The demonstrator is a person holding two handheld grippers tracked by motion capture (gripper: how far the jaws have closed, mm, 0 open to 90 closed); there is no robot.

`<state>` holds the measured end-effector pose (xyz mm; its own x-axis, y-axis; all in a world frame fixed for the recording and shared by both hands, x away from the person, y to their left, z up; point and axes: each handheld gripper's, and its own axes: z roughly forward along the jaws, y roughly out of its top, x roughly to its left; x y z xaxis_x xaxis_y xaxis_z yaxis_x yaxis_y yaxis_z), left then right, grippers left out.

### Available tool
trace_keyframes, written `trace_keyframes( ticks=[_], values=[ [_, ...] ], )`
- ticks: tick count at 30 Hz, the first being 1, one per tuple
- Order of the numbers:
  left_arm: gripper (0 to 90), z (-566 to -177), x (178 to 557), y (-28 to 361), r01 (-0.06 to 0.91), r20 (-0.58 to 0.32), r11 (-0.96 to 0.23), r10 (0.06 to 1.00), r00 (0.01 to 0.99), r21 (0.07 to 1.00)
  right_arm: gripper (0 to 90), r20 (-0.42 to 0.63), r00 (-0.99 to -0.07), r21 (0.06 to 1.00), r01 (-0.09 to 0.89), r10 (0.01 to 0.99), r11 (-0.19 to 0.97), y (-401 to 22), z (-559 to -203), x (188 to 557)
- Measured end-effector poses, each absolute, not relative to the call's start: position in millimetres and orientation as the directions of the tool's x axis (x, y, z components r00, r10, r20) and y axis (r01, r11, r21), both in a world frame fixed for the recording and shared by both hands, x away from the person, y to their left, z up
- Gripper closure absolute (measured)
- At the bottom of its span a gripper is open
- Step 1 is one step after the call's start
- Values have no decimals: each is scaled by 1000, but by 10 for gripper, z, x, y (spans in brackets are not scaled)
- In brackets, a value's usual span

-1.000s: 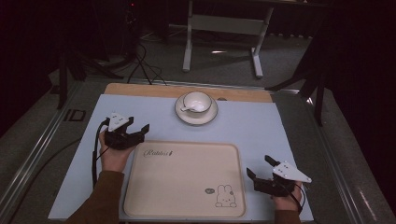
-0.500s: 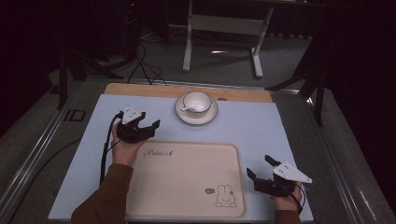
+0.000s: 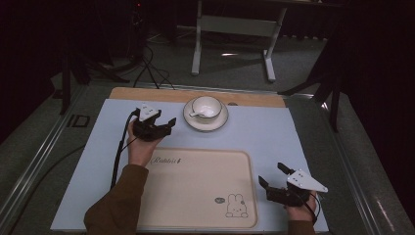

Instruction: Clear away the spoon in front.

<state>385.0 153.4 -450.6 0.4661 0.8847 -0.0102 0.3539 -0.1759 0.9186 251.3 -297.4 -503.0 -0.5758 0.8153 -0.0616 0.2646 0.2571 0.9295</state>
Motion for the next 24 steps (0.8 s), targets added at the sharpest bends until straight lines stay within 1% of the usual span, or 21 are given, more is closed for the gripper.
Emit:
trace_keyframes(
  ticks=[11, 24],
  values=[
    [347, -4522, 4052, 1425, 360, 6, -190, 891, 454, 913, 139, -58, -571, 934, 258, 819, 246, -2990, -5017, 2507],
    [352, -4621, 4270, 1212, 374, 18, -220, 880, 475, 901, 139, -57, -568, 937, 253, 821, 240, -3009, -5009, 2502]
  ],
)
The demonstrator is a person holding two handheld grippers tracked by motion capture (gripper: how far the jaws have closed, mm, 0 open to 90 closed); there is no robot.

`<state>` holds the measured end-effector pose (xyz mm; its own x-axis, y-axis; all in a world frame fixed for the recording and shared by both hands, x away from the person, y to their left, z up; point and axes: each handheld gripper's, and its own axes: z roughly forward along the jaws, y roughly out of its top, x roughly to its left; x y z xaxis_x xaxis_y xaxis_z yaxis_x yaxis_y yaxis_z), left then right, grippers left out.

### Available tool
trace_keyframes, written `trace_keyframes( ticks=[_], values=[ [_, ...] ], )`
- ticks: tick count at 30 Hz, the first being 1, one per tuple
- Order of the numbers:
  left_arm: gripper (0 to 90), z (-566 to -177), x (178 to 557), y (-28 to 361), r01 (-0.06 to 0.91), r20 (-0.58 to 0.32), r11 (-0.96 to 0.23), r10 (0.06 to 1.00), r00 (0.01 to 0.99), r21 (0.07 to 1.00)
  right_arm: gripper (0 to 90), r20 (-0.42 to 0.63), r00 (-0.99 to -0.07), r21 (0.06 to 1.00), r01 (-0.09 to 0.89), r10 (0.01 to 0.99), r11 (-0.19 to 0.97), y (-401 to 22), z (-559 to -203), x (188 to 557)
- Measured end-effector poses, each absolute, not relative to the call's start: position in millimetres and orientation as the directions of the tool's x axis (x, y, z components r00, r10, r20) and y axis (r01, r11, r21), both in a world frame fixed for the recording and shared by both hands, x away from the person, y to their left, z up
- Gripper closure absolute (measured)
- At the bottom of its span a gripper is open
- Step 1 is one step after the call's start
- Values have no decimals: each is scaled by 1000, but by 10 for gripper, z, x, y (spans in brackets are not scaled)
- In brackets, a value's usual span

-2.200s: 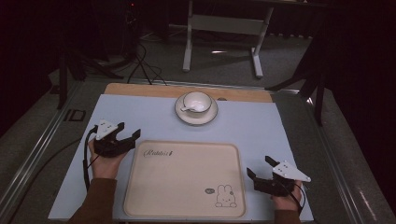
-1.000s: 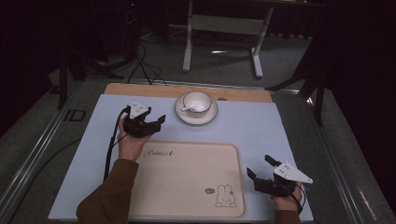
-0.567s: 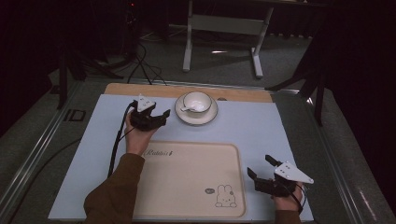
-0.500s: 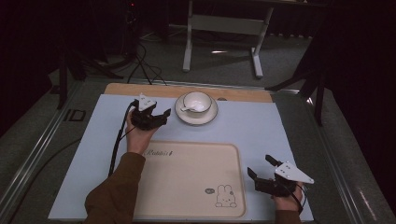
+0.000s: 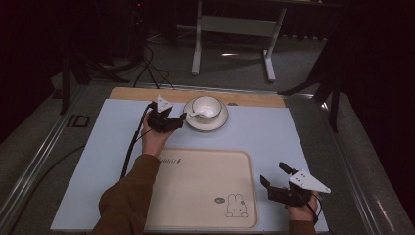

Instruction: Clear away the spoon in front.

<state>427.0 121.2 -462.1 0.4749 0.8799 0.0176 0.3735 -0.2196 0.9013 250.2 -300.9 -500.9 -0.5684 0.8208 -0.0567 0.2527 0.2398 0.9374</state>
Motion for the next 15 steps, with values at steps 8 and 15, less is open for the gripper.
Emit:
trace_keyframes(
  ticks=[8, 15],
  values=[
    [394, -4622, 4368, 1095, 385, 18, -240, 867, 498, 891, 139, -54, -565, 940, 250, 823, 233, -3027, -5001, 2490],
    [480, -4688, 4469, 1020, 412, 13, -266, 852, 524, 872, 139, -55, -560, 941, 247, 827, 230, -3042, -4996, 2489]
  ],
)
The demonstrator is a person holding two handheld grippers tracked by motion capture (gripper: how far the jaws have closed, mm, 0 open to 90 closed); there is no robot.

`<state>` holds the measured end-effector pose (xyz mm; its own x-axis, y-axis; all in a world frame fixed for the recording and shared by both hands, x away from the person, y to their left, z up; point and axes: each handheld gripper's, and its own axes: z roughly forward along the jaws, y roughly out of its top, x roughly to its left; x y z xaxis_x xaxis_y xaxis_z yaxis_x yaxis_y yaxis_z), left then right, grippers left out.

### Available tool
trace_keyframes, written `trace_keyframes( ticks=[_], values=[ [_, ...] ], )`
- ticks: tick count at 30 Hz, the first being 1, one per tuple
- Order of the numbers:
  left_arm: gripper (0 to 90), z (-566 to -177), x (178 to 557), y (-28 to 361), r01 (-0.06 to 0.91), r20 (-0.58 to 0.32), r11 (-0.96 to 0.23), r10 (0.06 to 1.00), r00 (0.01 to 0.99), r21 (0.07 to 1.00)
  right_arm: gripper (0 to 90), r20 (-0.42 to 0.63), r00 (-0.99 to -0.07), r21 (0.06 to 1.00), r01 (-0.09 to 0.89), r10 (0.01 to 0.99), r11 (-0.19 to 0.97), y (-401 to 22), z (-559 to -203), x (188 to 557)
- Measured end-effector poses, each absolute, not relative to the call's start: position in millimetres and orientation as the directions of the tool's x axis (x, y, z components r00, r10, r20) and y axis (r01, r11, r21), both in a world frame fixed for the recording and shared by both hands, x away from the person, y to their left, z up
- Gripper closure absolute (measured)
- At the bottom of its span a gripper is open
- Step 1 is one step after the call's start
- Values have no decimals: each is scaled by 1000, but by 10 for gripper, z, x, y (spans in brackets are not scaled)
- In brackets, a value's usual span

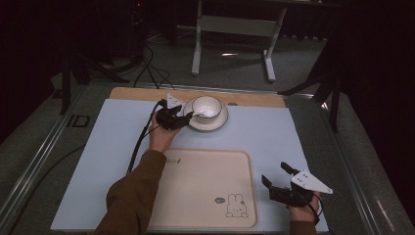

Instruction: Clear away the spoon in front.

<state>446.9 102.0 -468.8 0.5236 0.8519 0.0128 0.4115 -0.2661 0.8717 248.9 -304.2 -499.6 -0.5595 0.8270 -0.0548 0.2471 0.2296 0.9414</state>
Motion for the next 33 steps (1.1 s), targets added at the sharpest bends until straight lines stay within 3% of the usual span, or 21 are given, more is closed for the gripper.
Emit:
trace_keyframes(
  ticks=[12, 33],
  values=[
    [564, -4855, 4612, 882, 472, -25, -279, 840, 541, 837, 139, -49, -549, 946, 242, 834, 215, -3068, -4986, 2478],
    [732, -4869, 4674, 700, 469, -12, -300, 832, 554, 831, 139, -46, -538, 950, 238, 841, 204, -3097, -4980, 2453]
  ],
)
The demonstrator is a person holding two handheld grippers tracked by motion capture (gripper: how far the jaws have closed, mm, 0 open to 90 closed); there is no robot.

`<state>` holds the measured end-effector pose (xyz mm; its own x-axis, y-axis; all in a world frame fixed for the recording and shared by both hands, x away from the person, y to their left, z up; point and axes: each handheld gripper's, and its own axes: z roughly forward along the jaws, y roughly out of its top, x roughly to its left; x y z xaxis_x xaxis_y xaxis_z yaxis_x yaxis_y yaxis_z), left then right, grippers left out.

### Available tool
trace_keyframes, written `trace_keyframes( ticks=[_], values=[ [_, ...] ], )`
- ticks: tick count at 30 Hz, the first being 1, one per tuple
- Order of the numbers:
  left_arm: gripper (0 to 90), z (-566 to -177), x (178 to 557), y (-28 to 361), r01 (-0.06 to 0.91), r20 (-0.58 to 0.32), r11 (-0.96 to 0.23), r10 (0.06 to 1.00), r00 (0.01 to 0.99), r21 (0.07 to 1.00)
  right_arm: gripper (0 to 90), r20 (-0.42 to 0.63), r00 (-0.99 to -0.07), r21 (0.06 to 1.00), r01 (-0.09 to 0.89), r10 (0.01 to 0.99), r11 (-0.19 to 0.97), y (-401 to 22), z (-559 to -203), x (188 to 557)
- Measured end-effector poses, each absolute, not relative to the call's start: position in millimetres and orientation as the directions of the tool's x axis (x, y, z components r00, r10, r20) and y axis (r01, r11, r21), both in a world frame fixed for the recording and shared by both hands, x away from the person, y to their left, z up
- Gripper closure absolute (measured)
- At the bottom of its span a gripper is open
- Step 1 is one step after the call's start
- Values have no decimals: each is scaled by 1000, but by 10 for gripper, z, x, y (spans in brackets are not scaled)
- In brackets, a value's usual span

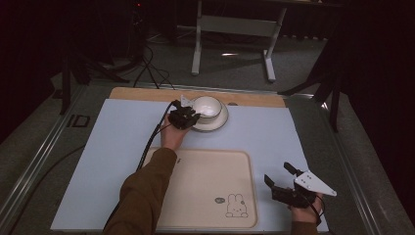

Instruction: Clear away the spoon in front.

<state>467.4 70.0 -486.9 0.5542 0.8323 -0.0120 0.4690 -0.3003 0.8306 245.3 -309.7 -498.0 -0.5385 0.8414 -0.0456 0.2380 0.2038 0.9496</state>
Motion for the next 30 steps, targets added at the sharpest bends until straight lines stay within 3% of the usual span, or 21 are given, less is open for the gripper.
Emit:
trace_keyframes(
  ticks=[30],
  values=[
    [745, -4576, 4502, 729, 425, -15, -261, 838, 545, 867, 139, -53, -540, 952, 226, 840, 205, -3094, -4977, 2446]
  ],
)
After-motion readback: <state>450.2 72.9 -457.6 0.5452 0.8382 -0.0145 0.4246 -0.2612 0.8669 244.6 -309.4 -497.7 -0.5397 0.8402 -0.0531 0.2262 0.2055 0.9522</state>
